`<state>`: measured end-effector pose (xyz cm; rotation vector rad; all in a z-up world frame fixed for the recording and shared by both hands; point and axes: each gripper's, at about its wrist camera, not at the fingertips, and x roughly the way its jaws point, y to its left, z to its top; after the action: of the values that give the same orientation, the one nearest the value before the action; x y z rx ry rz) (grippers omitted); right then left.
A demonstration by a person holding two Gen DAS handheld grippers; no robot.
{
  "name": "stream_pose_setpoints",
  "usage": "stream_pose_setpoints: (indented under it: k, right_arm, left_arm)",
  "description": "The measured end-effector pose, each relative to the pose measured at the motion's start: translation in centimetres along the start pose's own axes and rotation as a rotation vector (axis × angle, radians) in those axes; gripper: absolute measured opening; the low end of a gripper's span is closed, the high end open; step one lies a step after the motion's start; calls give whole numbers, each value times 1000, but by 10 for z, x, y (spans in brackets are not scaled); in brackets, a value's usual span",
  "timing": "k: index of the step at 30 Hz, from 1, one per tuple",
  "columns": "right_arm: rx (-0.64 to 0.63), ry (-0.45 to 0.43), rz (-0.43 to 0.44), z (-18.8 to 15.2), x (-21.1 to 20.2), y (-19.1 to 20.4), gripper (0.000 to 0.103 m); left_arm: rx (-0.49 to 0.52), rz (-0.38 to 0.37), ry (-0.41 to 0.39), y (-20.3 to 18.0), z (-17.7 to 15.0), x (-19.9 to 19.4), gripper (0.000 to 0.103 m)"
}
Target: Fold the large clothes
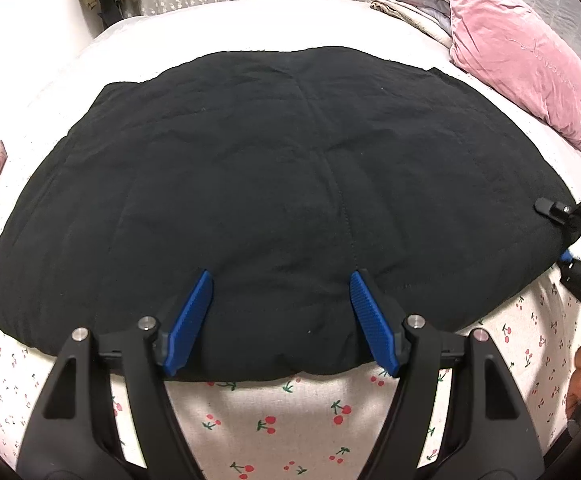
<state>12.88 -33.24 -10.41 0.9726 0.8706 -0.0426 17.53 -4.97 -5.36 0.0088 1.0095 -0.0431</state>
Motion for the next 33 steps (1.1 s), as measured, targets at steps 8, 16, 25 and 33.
stream_pose_setpoints:
  k: [8, 16, 25, 33]
  right_arm:
    - [-284, -127, 21, -12, -24, 63, 25]
    - [-154, -64, 18, 1, -13, 40, 25]
    - [-149, -121, -30, -4, -15, 61, 25]
    - [-298, -249, -126, -18, -18, 115, 24]
  left_arm:
    - [3, 8, -4, -1, -1, 0, 72]
    - [-47, -30, -25, 15, 4, -14, 72]
    - [-258, -44, -62, 106, 14, -36, 72]
    - [-689, -19, -21, 253, -17, -37, 72]
